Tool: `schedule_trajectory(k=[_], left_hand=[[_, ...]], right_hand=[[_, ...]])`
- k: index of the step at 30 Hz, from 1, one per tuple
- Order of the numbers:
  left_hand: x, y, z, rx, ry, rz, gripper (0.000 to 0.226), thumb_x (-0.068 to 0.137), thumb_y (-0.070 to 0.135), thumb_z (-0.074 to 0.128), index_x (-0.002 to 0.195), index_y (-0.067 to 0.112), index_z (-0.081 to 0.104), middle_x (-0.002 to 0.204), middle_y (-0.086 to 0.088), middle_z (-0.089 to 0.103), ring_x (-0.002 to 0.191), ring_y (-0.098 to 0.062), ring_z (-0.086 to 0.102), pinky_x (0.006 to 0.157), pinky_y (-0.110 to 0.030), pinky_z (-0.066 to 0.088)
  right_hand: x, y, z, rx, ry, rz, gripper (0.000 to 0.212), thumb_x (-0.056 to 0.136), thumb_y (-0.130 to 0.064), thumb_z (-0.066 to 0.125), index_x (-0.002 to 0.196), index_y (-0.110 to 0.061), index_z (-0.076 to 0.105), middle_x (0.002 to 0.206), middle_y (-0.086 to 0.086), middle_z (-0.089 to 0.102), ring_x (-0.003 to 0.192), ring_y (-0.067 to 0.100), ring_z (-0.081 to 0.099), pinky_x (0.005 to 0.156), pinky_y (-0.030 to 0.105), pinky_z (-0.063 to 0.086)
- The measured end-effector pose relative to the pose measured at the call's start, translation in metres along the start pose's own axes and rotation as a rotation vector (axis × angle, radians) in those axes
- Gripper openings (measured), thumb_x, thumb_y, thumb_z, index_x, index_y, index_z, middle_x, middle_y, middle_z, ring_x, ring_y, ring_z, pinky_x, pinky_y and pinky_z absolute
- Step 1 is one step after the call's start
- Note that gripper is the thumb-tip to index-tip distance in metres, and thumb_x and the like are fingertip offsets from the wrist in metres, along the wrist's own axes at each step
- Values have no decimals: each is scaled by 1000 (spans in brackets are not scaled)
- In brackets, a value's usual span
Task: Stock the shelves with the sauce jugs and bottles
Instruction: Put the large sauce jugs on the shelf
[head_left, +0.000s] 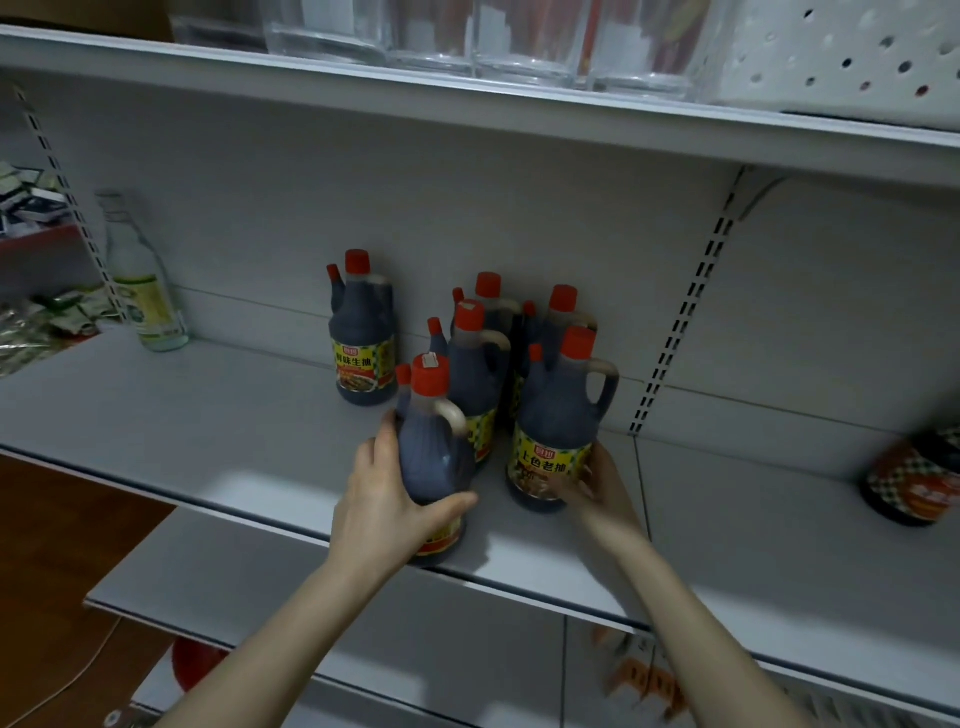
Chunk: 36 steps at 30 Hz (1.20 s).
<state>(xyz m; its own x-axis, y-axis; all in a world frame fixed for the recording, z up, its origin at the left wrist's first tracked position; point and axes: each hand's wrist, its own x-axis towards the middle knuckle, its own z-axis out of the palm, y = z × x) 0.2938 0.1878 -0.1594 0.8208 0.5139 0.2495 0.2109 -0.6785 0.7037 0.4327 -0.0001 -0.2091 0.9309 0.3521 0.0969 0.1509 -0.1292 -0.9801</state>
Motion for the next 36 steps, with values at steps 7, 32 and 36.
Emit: schedule_trajectory(k=[7, 32, 36], left_hand=[[-2, -14, -5, -167, -68, 98, 114, 45, 64, 59, 144, 21, 22, 133, 1, 39, 118, -7, 38, 87, -15, 31], [-2, -13, 0, -147, -15, 146, 108, 50, 55, 68, 142, 18, 26, 133, -1, 40, 111, 0, 36, 85, -8, 28], [-2, -14, -1, -155, -22, 129, 111, 47, 62, 63, 141, 18, 26, 132, -1, 41, 112, -3, 37, 83, -7, 28]], right_hand=[[16, -3, 18, -42, 92, -109, 66, 69, -5, 79, 119, -24, 41, 112, -10, 55, 104, 10, 55, 73, 5, 44], [13, 13, 53, -104, 306, -30, 75, 61, -25, 79, 126, -11, 44, 121, 10, 56, 109, 25, 56, 90, 42, 50], [14, 11, 50, -109, 267, -42, 75, 62, -20, 79, 127, -7, 44, 122, 9, 57, 109, 22, 57, 89, 36, 49]])
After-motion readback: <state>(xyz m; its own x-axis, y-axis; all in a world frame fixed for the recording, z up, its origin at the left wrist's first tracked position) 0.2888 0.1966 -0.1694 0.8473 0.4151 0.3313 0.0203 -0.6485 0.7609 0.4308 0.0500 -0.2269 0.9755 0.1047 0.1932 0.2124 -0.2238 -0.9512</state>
